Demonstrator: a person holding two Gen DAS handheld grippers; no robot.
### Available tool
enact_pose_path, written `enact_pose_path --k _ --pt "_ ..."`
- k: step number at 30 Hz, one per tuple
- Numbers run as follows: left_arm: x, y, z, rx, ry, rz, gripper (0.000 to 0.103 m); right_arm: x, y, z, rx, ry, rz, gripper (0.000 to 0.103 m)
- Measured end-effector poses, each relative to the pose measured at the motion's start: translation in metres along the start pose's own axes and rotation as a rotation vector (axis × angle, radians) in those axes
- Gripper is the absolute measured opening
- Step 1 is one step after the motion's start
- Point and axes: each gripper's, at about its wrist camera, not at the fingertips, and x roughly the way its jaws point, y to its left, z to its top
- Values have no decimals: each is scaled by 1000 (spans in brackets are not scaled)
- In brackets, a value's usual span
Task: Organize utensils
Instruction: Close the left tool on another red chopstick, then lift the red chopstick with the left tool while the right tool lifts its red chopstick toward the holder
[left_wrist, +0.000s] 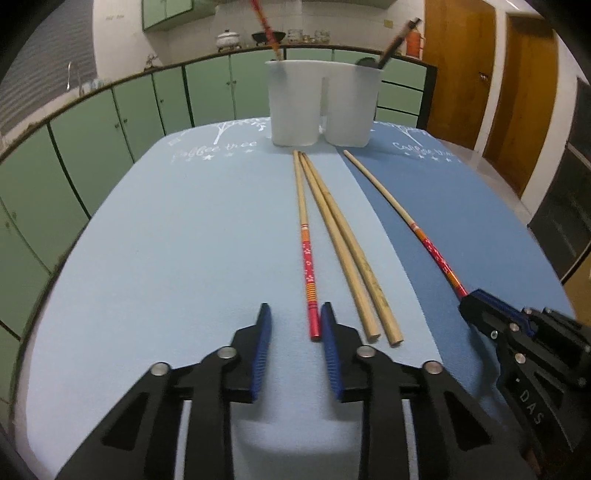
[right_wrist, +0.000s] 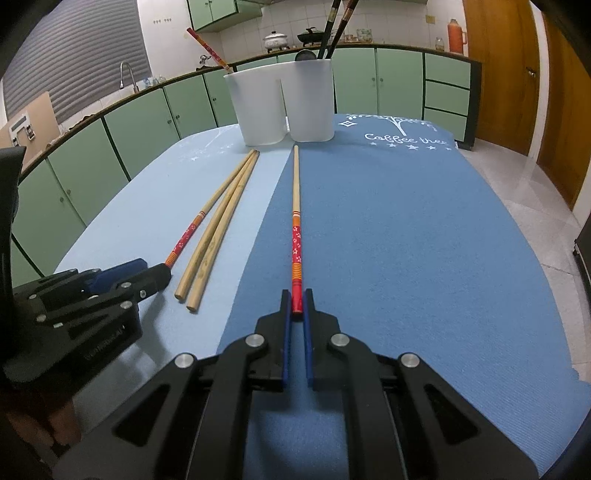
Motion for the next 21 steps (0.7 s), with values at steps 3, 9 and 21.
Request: enact_pose_path --k 3,9,21 --pt "0 -3 0 6 -7 -17 6 0 -1 0 1 1 1 5" --pt "-11 9 6 -32 -22 -46 5 -2 -1 4 0 8 1 5" --pt "-81 15 50 4 -174 -73 5 -62 -11 57 -36 -156 1 5"
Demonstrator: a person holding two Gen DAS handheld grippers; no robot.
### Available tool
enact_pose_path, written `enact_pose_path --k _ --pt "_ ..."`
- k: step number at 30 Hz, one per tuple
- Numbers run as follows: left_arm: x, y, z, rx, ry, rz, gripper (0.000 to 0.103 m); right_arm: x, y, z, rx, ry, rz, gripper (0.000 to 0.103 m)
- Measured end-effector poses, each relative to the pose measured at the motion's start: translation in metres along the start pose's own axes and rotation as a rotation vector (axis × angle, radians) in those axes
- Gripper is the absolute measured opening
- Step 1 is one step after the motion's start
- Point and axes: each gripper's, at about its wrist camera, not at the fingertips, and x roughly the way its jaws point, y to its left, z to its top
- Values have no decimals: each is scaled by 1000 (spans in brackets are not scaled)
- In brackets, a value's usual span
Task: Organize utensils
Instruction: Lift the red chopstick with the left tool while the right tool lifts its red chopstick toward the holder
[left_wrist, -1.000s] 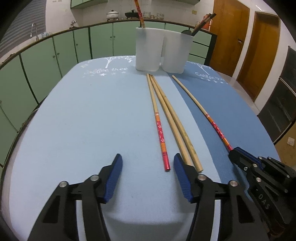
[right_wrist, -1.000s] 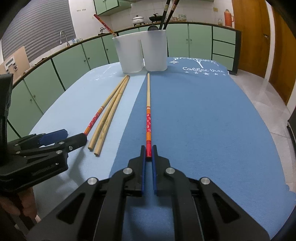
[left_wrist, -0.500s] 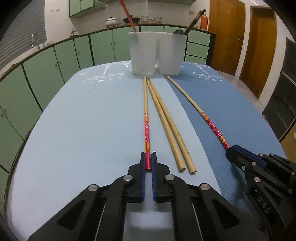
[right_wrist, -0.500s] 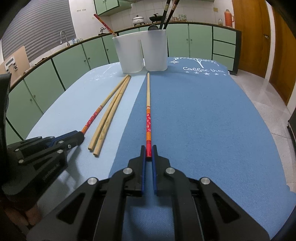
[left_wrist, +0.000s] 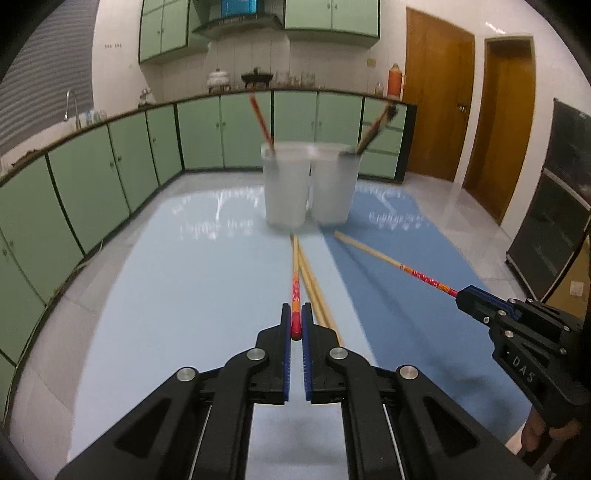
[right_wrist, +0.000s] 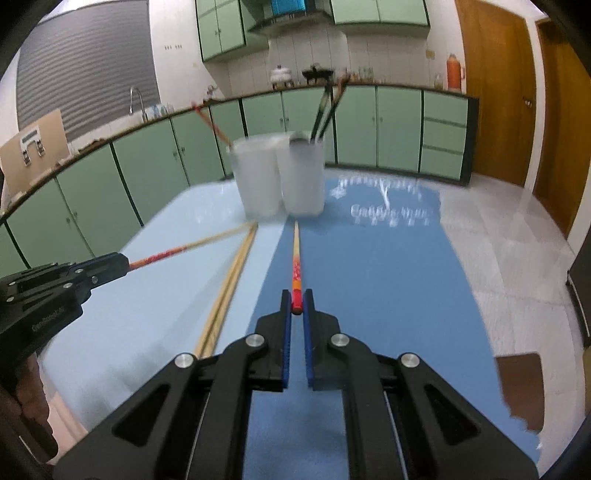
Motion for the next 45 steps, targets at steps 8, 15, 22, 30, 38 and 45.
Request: enact_pose_path --k 8,15,22,30,38,45 --pt "-29 4 47 -17 -120 -25 5 -35 -10 57 20 -121 67 5" --pt "-37 5 83 4 -187 -55 5 -47 -13 109 14 -163 112 5" --pt "-36 0 100 23 -199 -99 5 -35 -11 142 -7 -103 155 5" --pt "-35 -6 113 42 -211 -122 5 -35 -6 154 -44 -102 177 5" --pt "-36 -6 124 54 -233 -135 5 -35 -4 175 -56 -121 205 5" --pt "-44 -4 155 70 -303 -127 5 -37 0 209 -72 -158 239 5"
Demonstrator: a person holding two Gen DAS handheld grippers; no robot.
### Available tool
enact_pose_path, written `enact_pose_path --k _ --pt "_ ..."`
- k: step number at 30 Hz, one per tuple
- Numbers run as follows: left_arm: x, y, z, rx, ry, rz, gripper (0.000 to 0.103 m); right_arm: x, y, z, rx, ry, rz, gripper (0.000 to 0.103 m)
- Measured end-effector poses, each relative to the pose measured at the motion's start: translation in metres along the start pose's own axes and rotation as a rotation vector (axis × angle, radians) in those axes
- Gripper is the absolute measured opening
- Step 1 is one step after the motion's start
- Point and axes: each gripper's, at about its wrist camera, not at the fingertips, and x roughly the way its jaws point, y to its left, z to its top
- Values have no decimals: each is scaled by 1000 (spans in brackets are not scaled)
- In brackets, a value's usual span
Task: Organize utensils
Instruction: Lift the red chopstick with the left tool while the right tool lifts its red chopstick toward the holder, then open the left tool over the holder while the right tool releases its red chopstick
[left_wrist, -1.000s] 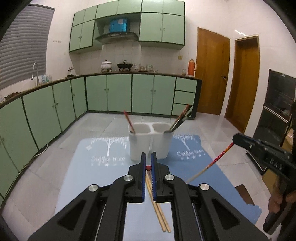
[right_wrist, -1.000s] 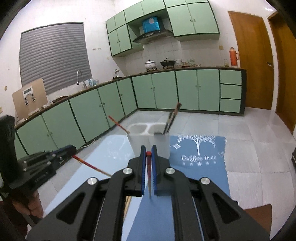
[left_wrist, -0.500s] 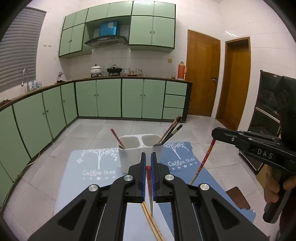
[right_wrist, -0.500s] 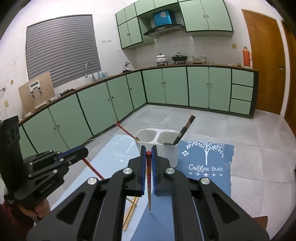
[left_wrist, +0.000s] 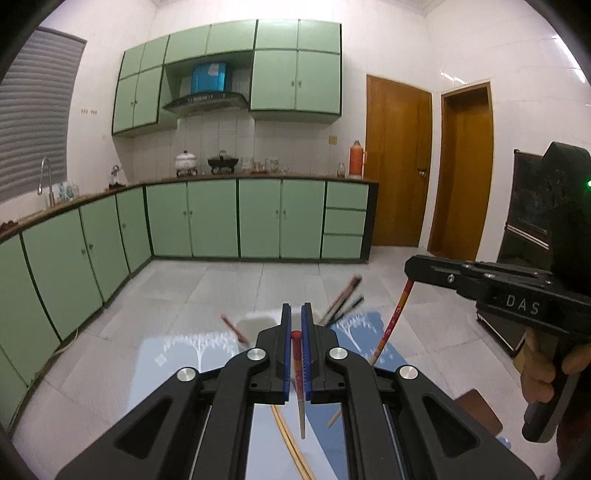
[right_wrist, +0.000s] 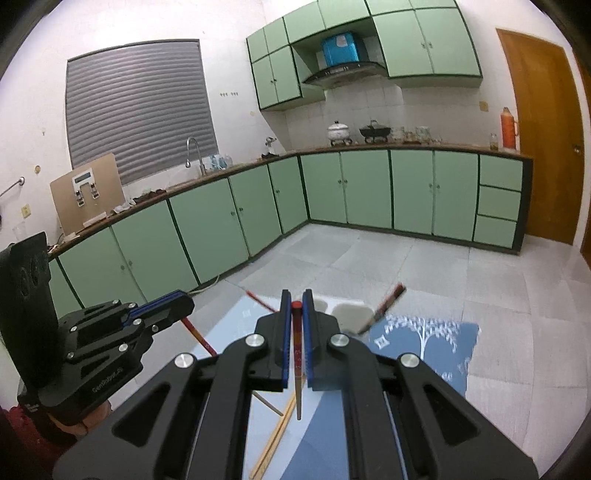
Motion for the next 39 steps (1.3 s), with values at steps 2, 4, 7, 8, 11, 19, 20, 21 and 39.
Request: enact_pose_path --k 2,4,7,8,11,19,20,21,39 --pt "1 1 12 5 -24 7 5 1 0 15 -8 -21 7 5" --pt "0 3 25 11 -53 15 5 3 -3 29 -8 -40 9 5" --pt "3 6 46 13 -94 22 5 8 -10 53 1 -70 15 5" --pt "4 7 54 14 -109 25 5 9 -12 60 1 -79 12 5" --pt "13 9 77 20 -149 35 5 17 -21 82 -2 -102 -6 5" --pt "60 17 114 32 -214 61 5 59 -46 103 -32 -103 -89 5" --pt "70 18 112 34 -210 67 5 66 -48 101 -28 -95 -91 5" --pt "76 19 111 34 -208 69 5 73 -52 99 -24 -87 -92 5" --pt "153 60 48 -61 13 63 12 138 -67 53 16 46 -100 15"
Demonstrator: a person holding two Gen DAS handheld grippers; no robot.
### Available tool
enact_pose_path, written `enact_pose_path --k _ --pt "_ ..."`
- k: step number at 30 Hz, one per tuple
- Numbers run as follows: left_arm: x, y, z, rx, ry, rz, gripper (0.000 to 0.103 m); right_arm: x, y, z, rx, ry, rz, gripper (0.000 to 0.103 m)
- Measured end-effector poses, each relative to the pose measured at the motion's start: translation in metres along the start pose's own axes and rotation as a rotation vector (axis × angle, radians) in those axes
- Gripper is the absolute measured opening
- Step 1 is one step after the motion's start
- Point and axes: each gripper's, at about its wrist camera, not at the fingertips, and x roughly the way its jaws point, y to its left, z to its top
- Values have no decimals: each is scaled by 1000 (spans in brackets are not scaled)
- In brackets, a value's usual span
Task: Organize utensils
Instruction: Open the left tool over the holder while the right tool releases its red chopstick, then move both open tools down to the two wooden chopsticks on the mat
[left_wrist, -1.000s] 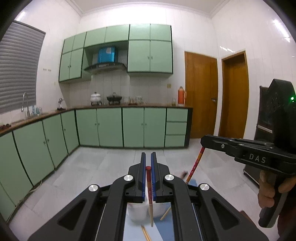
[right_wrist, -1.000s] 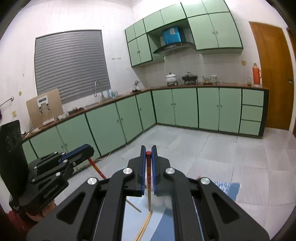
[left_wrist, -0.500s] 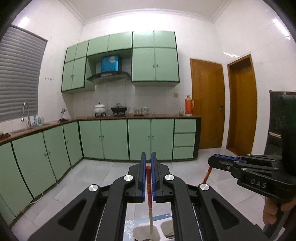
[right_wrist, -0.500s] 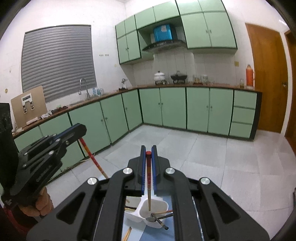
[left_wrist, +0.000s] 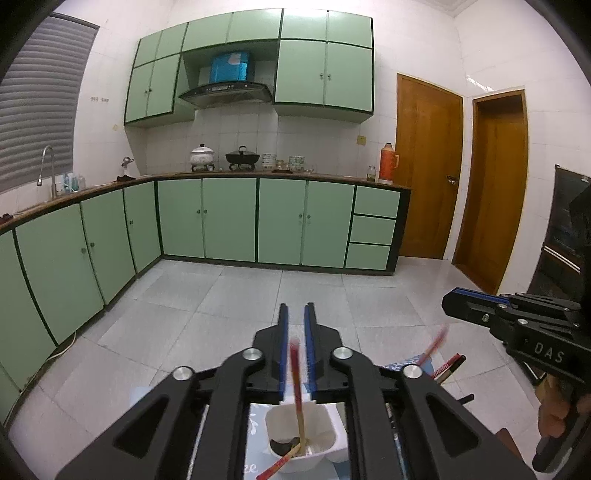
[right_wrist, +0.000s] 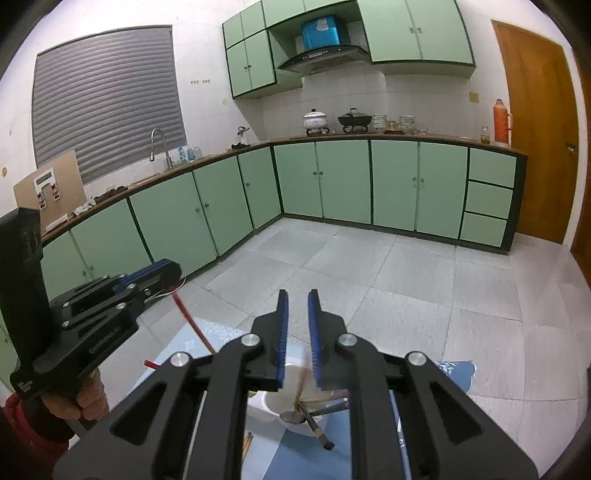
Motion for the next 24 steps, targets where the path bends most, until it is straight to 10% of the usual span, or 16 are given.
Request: enact_pose_path --k 10,17,24 --pt "-58 2 2 -11 -74 21 61 -63 1 -12 19 -128 -40 54" --pt "-103 -1 -33 -28 -90 38 75 -104 14 -61 -5 -182 -111 84" --pt "-125 1 -88 -56 -33 64 82 -118 23 -126 23 -151 -144 87"
